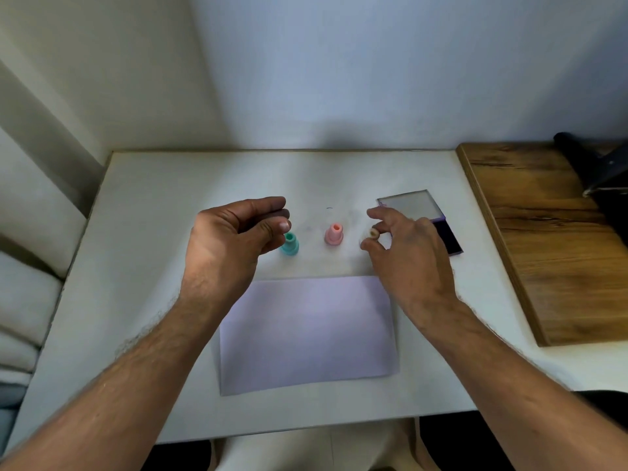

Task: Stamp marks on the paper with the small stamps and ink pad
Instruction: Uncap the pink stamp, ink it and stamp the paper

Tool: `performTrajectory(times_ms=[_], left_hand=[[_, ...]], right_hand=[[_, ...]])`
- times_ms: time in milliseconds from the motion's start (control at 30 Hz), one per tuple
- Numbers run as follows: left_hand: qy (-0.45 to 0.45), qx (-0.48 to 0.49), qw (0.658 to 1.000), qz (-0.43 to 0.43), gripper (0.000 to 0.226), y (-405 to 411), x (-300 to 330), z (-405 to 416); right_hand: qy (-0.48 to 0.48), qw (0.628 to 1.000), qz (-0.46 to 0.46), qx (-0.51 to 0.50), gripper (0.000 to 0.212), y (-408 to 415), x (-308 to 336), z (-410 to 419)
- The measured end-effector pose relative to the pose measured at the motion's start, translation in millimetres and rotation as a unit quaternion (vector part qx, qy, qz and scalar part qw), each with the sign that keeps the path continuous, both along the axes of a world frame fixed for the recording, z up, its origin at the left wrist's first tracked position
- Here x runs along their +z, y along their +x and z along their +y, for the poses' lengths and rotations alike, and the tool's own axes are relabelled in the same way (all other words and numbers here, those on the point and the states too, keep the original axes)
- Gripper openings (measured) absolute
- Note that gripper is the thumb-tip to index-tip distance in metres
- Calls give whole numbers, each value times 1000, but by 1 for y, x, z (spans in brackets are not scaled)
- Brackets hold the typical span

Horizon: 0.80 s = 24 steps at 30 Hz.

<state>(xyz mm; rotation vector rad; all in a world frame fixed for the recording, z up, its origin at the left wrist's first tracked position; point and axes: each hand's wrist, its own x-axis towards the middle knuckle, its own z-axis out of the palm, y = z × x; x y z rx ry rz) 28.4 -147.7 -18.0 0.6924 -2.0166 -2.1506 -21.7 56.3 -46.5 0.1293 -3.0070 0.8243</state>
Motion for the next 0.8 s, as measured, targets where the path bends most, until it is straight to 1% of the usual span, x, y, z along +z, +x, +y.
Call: performTrajectory(times_ms=[67,167,233,300,367,500,567,600,633,700,733,800], left_hand=[[0,2,1000,4,24,0,0,0],[-5,-1,1000,7,24,1,0,0],[-9,-4,1000,8,24,1,0,0],[-13,-4,1000,9,24,0,1,1],[-14,-3,1000,11,25,1,1,1],[-27,-10,999,17,26,1,3,3],[-39,-16,999,19,26,2,4,3],[-49,-19,998,23,26,3,4,4],[-67,-23,997,30,28,4,5,4],[-116,-39,991,57,33,6,6,7],[-141,-52,986,73,38,8,8,9],[-182,-82,974,106,46,12,9,12]], right_hand=[[22,999,33,17,47,1,0,-2],[95,984,109,106,52,5,0,-10],[156,972,114,134,56,9,-4,-14],[187,964,114,150,58,12,-8,-15],[179,963,122,159,52,13,-9,-14],[147,967,145,148,24,13,-5,-13],[132,972,136,138,23,14,-2,-15],[106,979,120,128,26,14,1,-17],[60,987,94,114,29,15,7,-20],[-85,993,35,77,29,17,22,-28],[-165,985,6,54,25,18,31,-32],[-305,950,-62,8,12,20,44,-37]])
